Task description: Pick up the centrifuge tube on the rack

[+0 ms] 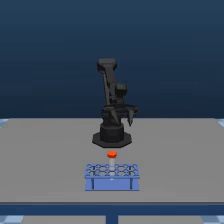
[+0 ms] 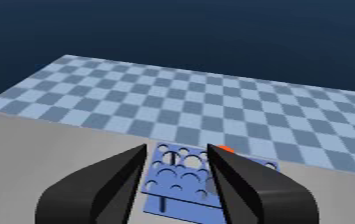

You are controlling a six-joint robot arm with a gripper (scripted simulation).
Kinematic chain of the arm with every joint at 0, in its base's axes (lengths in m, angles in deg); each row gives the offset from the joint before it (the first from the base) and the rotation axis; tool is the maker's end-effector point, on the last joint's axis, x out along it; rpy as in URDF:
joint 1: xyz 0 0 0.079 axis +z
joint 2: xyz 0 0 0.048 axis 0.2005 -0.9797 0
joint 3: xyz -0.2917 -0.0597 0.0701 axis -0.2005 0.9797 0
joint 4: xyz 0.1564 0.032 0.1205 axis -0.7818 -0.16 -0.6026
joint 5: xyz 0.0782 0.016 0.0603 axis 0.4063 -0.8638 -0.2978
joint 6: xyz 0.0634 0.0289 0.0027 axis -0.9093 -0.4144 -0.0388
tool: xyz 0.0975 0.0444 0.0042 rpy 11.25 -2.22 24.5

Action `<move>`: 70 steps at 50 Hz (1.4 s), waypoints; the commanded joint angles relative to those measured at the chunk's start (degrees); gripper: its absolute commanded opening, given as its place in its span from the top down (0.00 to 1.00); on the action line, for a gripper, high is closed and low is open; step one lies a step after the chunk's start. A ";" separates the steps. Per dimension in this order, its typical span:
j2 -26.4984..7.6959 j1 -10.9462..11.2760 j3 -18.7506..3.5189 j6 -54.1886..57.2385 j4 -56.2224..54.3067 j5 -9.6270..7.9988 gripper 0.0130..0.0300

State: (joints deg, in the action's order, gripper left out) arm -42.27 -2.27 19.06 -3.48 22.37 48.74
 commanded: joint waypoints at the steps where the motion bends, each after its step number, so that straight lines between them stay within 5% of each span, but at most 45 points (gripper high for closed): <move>1: -1.29 -0.89 -0.58 -1.75 1.48 -0.02 0.00; 20: -9.09 -4.31 -4.51 -7.22 6.37 -0.77 0.00; 38: -19.15 -7.41 -10.98 -8.76 6.83 -3.73 0.00; 70: -27.17 -9.25 -17.49 -2.31 -0.75 -7.90 0.00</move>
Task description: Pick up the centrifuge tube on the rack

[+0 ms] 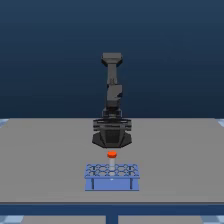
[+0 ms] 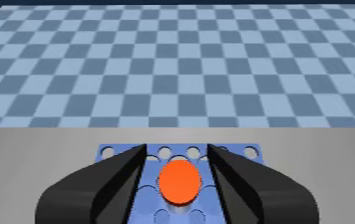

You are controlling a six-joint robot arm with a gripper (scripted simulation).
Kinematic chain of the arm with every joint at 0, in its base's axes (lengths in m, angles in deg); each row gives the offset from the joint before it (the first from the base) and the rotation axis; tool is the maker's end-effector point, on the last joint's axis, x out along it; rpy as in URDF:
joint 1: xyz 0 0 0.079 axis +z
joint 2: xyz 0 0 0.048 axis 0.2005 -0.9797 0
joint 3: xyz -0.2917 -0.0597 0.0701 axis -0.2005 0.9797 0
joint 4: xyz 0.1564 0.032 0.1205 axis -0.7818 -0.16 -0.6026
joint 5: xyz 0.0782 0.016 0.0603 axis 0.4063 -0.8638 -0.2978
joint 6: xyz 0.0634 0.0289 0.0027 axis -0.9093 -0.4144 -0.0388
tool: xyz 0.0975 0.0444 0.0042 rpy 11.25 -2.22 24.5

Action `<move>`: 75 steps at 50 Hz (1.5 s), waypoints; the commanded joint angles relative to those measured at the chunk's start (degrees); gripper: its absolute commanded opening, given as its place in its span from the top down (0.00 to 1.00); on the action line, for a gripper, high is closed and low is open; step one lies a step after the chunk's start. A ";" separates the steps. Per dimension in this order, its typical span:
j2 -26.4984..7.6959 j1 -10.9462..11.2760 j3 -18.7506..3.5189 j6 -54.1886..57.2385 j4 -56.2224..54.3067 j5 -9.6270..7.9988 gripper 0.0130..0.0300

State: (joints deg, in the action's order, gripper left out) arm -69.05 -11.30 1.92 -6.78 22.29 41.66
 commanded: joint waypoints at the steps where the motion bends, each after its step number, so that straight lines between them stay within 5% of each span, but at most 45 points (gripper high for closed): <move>1: -0.68 -0.28 -0.55 1.32 -1.03 -0.92 0.00; 30: -1.90 -0.25 0.56 1.01 -0.70 1.50 0.00; 53: -6.36 -0.25 3.23 0.82 -0.51 8.65 0.00; 72: -7.00 -0.25 3.53 0.81 -0.50 9.59 0.00; 73: -7.00 -0.25 3.53 0.81 -0.50 9.59 1.00; 75: -7.00 -0.25 3.53 0.81 -0.50 9.59 1.00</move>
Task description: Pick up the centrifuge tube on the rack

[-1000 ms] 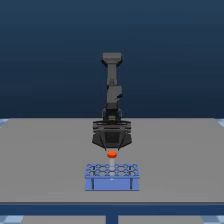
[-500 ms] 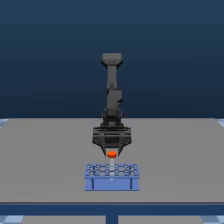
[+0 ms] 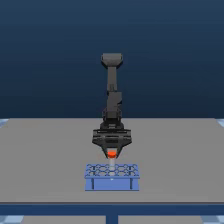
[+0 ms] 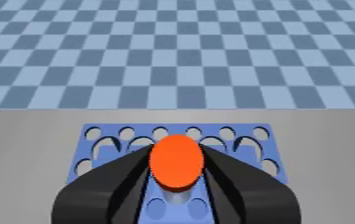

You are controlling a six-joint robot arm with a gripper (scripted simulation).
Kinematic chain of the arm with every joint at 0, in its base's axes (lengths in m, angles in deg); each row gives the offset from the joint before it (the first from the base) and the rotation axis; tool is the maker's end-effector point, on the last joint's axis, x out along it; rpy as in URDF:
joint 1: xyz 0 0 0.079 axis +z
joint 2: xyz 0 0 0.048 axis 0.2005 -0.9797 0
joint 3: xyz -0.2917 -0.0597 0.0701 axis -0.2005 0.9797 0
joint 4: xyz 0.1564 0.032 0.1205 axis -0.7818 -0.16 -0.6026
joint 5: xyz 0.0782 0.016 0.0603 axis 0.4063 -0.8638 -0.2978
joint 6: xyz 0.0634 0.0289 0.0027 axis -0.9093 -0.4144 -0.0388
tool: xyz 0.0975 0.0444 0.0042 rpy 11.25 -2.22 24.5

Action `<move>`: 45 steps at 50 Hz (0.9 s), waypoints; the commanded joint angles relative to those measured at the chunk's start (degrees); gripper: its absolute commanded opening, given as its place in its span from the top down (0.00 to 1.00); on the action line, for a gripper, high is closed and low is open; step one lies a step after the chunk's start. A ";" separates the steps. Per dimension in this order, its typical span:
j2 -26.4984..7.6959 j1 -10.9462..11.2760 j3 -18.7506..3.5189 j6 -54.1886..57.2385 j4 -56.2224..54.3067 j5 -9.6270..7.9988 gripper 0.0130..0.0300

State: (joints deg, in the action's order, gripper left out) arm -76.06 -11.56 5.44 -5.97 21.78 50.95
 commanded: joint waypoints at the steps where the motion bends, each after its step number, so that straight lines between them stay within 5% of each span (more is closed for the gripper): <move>1: 0.00 0.01 0.00 0.00 0.00 0.31 1.00; 25: 0.14 -0.01 -0.04 0.02 0.00 -0.03 1.00; 35: 1.37 -0.01 -0.64 0.03 -0.02 -1.85 1.00; 45: 3.68 -0.01 -1.94 0.10 -0.08 -5.47 1.00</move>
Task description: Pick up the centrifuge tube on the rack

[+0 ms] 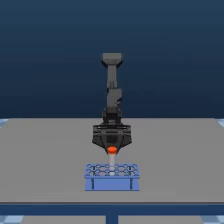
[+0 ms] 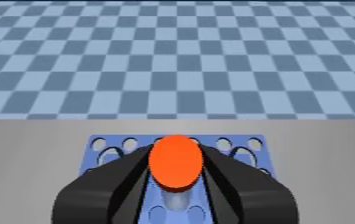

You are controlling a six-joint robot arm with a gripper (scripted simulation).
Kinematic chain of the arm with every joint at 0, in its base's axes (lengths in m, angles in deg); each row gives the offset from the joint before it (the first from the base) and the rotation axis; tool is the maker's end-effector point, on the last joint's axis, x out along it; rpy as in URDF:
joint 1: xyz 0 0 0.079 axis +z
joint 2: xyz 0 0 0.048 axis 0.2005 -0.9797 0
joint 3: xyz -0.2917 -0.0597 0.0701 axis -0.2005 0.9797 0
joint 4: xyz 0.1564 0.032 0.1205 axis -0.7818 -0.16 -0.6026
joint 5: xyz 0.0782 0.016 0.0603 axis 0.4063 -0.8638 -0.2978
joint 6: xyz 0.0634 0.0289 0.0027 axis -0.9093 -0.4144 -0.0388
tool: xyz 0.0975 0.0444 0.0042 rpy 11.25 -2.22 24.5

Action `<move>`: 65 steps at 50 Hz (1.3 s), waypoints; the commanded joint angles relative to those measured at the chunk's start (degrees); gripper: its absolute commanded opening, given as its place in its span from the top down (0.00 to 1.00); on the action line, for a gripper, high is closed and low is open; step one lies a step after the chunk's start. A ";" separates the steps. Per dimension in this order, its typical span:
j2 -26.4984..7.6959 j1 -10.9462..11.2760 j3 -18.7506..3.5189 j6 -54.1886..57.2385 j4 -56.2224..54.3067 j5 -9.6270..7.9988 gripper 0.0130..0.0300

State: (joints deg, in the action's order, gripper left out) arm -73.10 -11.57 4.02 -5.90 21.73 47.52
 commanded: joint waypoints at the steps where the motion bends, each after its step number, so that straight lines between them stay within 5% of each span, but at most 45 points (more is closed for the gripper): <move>1: 1.35 0.00 -0.92 0.05 -0.05 -3.06 1.00; 18: 3.69 0.00 -2.64 0.48 -0.48 -7.12 1.00; 65: 4.99 0.00 -3.79 3.43 -3.42 -9.57 1.00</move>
State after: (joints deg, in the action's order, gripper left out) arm -68.16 -11.57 0.30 -3.41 18.99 38.09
